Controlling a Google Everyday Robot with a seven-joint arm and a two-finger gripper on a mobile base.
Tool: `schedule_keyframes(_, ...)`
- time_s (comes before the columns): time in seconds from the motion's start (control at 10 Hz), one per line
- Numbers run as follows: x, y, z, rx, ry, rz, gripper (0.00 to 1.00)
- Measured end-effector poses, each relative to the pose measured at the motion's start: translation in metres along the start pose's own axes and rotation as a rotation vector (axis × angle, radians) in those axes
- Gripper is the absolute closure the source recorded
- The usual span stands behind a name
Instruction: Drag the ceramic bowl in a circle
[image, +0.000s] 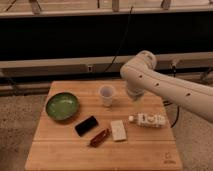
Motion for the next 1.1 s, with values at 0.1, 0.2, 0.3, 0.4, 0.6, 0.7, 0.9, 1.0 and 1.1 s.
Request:
schedule_keyframes(0.1, -0.007, -0.003, 0.0, -0.003, -0.001, -0.017, 0.2)
schedule_keyframes(0.2, -0.025, -0.013, 0.001, 0.004, -0.004, -0.059, 0.2)
schedule_keyframes(0.3, -0.034, -0.02, 0.002, 0.009, -0.006, -0.09, 0.2)
schedule_keyframes(0.4, -0.039, -0.023, 0.003, 0.011, -0.008, -0.109, 0.2)
schedule_keyframes(0.6, -0.046, -0.029, 0.005, 0.014, -0.011, -0.147, 0.2)
schedule_keyframes(0.7, -0.052, -0.031, 0.008, 0.011, -0.01, -0.161, 0.2)
schedule_keyframes(0.9, -0.072, -0.042, 0.014, 0.022, -0.015, -0.197, 0.2)
schedule_keyframes(1.0, -0.078, -0.046, 0.015, 0.025, -0.016, -0.22, 0.2)
schedule_keyframes(1.1, -0.084, -0.052, 0.016, 0.028, -0.018, -0.241, 0.2)
